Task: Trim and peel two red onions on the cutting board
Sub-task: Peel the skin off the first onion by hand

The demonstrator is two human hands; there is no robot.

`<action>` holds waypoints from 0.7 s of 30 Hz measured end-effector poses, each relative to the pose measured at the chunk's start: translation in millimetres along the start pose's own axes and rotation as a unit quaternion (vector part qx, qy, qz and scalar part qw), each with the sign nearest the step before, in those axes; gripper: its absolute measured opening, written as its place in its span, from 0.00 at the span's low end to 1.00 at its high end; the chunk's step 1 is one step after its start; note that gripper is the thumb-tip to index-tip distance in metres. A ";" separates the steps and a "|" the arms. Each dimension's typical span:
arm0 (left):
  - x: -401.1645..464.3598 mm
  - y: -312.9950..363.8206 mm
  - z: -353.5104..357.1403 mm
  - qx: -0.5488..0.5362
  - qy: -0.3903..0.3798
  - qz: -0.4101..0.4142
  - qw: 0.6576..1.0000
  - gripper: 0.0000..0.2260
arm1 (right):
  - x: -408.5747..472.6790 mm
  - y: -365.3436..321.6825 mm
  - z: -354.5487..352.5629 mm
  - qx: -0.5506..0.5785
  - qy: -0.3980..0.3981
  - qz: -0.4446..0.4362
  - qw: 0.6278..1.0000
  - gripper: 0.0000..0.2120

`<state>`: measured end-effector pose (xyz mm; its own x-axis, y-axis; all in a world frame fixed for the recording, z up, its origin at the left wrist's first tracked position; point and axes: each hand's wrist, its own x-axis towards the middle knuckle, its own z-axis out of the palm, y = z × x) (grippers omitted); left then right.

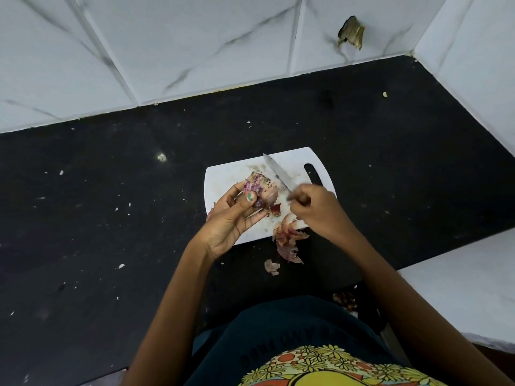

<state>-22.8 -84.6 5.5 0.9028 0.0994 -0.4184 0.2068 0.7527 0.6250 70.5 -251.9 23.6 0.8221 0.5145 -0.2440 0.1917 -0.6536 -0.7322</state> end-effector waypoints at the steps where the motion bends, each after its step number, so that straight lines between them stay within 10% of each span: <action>1: 0.2 -0.1 0.0 -0.002 -0.001 0.001 1.000 0.45 | -1.1 -8.5 -4.6 0.068 -0.002 0.007 0.998 0.05; 4: 0.5 -0.4 0.9 0.002 -0.011 0.003 1.000 0.43 | -4.2 -30.6 -16.1 0.224 -0.054 0.011 0.973 0.08; 21: -0.9 2.9 0.6 0.011 -0.004 0.023 1.000 0.40 | -4.2 -45.0 -14.8 0.161 -0.042 -0.052 0.985 0.17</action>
<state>-22.8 -82.9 8.1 0.9145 0.1275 -0.3840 0.1738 0.7332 0.6575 66.3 -232.8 66.9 0.7566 0.6229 -0.1992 0.0818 -0.3923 -0.9162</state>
